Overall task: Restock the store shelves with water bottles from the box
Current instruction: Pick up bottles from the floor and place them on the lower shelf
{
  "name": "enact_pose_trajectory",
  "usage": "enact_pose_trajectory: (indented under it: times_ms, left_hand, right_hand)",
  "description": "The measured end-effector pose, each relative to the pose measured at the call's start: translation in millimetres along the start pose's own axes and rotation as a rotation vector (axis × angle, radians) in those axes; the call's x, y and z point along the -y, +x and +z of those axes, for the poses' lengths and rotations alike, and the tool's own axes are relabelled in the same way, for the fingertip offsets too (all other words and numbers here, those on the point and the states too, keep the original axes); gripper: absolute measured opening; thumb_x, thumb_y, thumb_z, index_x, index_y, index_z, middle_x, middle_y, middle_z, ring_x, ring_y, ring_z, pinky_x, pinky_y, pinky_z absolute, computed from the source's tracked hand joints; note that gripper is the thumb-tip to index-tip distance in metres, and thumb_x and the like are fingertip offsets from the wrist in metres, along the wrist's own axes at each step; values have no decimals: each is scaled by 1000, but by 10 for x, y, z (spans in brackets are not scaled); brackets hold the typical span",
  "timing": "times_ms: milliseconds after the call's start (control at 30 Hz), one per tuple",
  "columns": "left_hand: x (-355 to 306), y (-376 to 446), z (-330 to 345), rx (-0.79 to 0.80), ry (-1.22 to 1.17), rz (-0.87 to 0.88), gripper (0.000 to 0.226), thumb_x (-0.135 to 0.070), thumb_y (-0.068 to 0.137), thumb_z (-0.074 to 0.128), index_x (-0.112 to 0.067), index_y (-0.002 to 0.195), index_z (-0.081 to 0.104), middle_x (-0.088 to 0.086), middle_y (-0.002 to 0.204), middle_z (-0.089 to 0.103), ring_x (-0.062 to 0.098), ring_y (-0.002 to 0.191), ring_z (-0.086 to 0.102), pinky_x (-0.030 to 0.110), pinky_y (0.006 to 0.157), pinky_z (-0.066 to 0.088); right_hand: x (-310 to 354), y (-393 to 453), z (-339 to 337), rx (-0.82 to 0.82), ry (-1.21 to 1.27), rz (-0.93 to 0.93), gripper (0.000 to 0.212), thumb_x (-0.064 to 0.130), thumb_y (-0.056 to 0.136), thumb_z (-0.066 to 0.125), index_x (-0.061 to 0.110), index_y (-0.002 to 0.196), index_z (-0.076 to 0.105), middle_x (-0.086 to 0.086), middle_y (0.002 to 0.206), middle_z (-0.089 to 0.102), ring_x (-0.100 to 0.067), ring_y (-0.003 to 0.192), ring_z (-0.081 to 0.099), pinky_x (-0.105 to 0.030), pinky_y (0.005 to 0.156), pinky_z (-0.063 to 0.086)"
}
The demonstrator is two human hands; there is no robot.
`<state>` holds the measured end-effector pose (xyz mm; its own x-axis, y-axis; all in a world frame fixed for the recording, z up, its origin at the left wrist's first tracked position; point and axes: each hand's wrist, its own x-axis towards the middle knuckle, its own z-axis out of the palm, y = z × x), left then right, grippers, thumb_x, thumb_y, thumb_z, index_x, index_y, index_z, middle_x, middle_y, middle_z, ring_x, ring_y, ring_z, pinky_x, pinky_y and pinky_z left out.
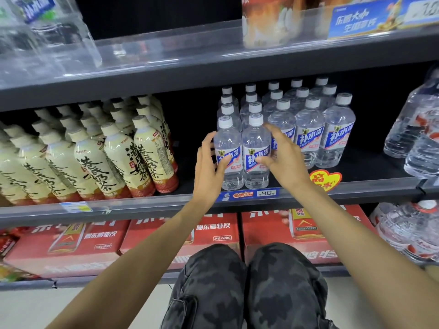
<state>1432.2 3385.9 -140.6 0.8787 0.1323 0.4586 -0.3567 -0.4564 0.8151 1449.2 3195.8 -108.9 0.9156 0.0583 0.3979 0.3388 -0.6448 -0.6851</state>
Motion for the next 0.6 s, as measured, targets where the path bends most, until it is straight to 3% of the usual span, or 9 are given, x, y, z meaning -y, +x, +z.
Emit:
enact_pose_trajectory:
  times_ms: [167, 267, 367, 433, 600]
  left_hand:
    - [-27, 22, -85, 57, 20, -2, 59, -31, 95, 60, -38, 144, 29, -4, 135, 47, 5, 122, 50, 40, 91, 56]
    - [-31, 1, -189, 152, 115, 29, 69, -34, 95, 59, -35, 151, 19, -5, 144, 45, 9, 130, 47, 37, 103, 48]
    - [-4, -83, -366, 237, 330, 107, 79, -22, 96, 60, -29, 156, 9, -4, 155, 34, 11, 138, 38, 24, 105, 38]
    - [16, -170, -537, 269, 447, 138, 71, -18, 96, 58, -23, 156, 19, -2, 156, 34, 13, 141, 35, 29, 112, 36]
    - [130, -570, -1152, 304, 609, 117, 41, -19, 99, 52, -20, 140, 49, 1, 134, 55, 20, 122, 53, 38, 99, 47]
  right_hand:
    - [112, -49, -9, 45, -63, 37, 86, 14, 83, 74, 27, 152, 24, -4, 148, 44, -4, 67, 58, -45, 94, 53]
    - [194, -113, 3, 34, -125, 52, 86, 16, 88, 70, 25, 154, 16, -1, 154, 34, -6, 71, 56, -41, 88, 54]
    - [295, -249, 38, -143, -133, -51, 66, 14, 90, 66, 19, 145, 30, -2, 140, 43, -13, 89, 58, -34, 74, 52]
    - [391, -343, 78, -185, -156, -147, 50, 14, 91, 63, 19, 134, 39, -3, 127, 48, -19, 105, 55, -30, 71, 50]
    - [805, -559, 495, 154, -302, -391, 29, 23, 94, 57, 20, 122, 52, 1, 116, 53, -21, 108, 52, -36, 81, 48]
